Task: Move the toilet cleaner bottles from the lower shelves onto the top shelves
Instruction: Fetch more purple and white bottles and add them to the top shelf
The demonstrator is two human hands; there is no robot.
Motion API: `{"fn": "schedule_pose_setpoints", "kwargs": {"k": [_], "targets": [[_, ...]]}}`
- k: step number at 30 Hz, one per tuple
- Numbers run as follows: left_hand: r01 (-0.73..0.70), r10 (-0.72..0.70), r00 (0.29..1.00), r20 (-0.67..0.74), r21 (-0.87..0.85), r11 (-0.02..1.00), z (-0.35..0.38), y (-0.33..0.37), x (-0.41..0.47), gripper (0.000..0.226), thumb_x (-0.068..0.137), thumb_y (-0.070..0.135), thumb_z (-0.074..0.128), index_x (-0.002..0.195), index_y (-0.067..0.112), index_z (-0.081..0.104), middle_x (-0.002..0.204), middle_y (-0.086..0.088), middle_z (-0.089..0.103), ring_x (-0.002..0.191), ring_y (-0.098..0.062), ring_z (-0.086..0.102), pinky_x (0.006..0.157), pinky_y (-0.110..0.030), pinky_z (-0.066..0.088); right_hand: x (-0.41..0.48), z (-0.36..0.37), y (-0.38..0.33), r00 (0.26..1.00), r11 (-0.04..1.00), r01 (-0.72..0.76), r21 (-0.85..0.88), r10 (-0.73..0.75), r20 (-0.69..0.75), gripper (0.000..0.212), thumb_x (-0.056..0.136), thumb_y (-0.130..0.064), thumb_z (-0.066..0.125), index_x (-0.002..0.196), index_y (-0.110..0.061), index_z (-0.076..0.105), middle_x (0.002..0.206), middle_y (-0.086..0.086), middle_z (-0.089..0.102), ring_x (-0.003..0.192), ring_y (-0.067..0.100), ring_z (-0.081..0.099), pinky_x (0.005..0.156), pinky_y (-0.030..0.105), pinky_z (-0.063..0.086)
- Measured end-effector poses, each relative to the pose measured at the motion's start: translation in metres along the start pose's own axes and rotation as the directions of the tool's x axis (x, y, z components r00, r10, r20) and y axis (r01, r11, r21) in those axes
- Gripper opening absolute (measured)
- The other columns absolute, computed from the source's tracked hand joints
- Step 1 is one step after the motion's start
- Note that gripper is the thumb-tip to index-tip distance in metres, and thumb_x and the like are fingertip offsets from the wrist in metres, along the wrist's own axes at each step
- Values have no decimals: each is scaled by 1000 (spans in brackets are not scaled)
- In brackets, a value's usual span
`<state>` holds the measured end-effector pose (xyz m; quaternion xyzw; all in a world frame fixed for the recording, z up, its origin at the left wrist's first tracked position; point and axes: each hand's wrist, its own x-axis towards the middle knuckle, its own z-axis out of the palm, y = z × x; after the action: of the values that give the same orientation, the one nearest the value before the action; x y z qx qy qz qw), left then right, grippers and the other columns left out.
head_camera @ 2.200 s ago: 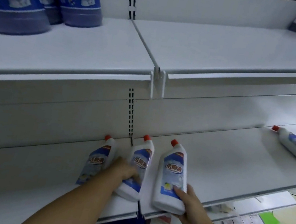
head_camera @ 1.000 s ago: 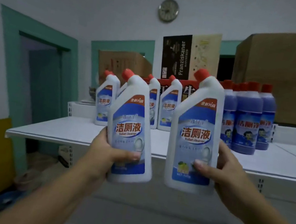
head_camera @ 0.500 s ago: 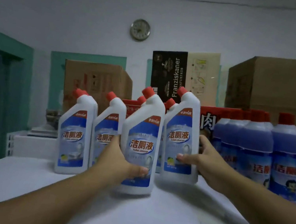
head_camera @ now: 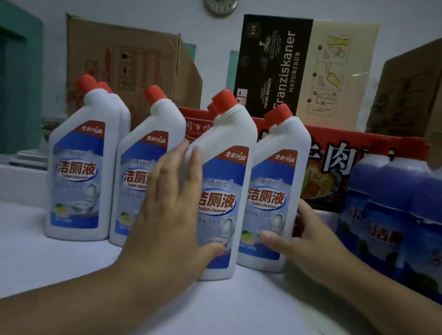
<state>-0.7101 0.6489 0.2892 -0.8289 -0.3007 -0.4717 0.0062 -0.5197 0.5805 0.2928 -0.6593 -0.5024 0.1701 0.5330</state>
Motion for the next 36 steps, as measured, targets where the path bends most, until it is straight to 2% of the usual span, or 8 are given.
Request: {"fn": "schedule_pose_setpoints", "kwargs": {"k": [2,4,7,10,18,28,33,36], "targets": [[-221,231,973,-25,205,953,2,-2,-4,121,53,47,84,147,23,11,153,7,3,143,-21,1,107,-51,20,-2,0,-2,999,996,9,-86,-12,-32,71,74,-22,75,132,-35,37,108,-15,55,101,8,57,75,25,55],[-285,290,956,31,320,904,7,-6,-6,120,48,49,86,144,14,22,152,-2,16,142,-24,9,102,-50,23,-3,-1,-5,998,987,25,-156,-34,-59,76,73,-25,75,135,-37,32,106,-14,54,98,10,57,75,29,55],[-263,220,964,150,404,876,8,-1,-4,119,61,50,80,148,15,7,157,-4,7,144,-28,-1,108,-45,10,-3,-3,-7,996,978,32,-208,-48,-69,81,72,-29,75,138,-40,30,92,-17,54,83,6,57,64,23,53],[-248,166,962,216,441,862,8,-3,3,107,86,53,53,131,23,-40,149,0,-40,136,-24,-38,106,-39,-17,-3,-3,-6,996,968,44,-246,-63,-69,83,73,-31,75,141,-41,28,101,-14,59,81,4,56,67,23,53],[-230,97,953,288,475,849,18,-9,15,89,92,49,45,147,22,-21,152,-3,-35,138,-28,-34,105,-37,-15,-9,-4,-2,998,941,41,-335,-51,-22,80,82,-37,67,145,-43,18,108,-12,59,83,2,58,70,20,52],[-254,166,947,275,325,911,13,-18,12,90,91,42,52,148,25,-15,153,0,-33,139,-25,-34,106,-36,-16,-25,-5,-4,995,817,-96,-569,78,-57,86,88,-46,56,151,-29,0,132,0,57,108,15,57,92,31,50],[-230,217,943,251,22,973,-2,-11,8,84,88,40,57,150,31,1,159,3,-12,144,-18,-21,116,-42,-5,-58,-20,-25,975,776,-128,-618,-15,-220,52,91,-43,54,137,-20,46,125,1,62,105,15,59,93,34,51],[-197,233,955,185,-195,961,-33,10,-3,72,85,32,64,145,29,26,155,-2,25,143,-24,20,114,-51,23,-117,-32,-29,940,850,-45,-525,-142,-311,30,90,-32,58,116,-18,63,104,-6,68,91,6,60,82,19,50]]}}
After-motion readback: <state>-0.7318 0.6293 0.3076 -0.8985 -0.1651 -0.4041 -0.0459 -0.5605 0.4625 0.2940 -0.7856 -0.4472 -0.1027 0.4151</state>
